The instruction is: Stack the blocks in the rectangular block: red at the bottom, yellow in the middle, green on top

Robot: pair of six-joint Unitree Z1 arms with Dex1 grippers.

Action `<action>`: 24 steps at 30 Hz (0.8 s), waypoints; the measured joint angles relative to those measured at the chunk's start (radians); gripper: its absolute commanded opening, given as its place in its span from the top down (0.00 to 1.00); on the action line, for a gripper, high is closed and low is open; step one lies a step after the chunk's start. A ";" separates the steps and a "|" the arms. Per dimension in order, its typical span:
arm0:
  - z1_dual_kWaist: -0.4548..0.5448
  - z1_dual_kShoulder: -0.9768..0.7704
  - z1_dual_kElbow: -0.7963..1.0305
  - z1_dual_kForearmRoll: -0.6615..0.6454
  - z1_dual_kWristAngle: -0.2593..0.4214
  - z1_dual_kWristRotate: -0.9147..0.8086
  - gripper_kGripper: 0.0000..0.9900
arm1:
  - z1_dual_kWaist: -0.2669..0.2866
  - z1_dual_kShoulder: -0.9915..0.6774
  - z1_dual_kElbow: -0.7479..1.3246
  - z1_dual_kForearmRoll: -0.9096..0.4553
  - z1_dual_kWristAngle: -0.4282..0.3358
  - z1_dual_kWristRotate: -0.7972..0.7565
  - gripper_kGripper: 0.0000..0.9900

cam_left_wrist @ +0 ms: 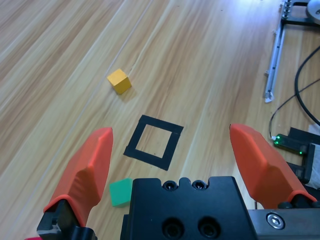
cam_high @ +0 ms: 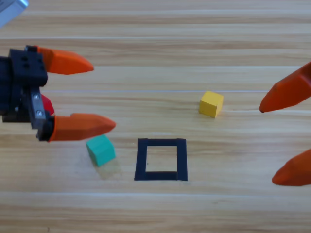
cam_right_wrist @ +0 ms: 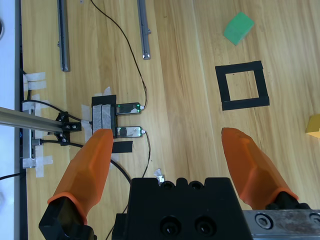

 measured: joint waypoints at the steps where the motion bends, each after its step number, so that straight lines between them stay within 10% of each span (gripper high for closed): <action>1: 0.000 0.000 0.000 0.000 -0.012 0.009 0.00 | 0.004 0.001 0.000 0.000 0.000 0.000 0.03; 10: -0.002 0.037 -0.113 0.103 -0.049 0.057 0.00 | 0.017 0.066 0.000 0.000 -0.049 0.028 0.03; 17: -0.013 0.053 -0.143 0.134 -0.049 0.059 0.00 | 0.021 0.112 -0.011 -0.094 -0.465 0.299 0.02; 20: -0.016 0.053 -0.143 0.137 -0.047 0.054 0.00 | 0.011 0.142 -0.028 -0.117 -0.525 0.384 0.02; 24: -0.022 0.052 -0.144 0.149 0.138 -0.142 0.00 | -0.064 0.233 -0.169 -0.131 -0.483 0.396 0.02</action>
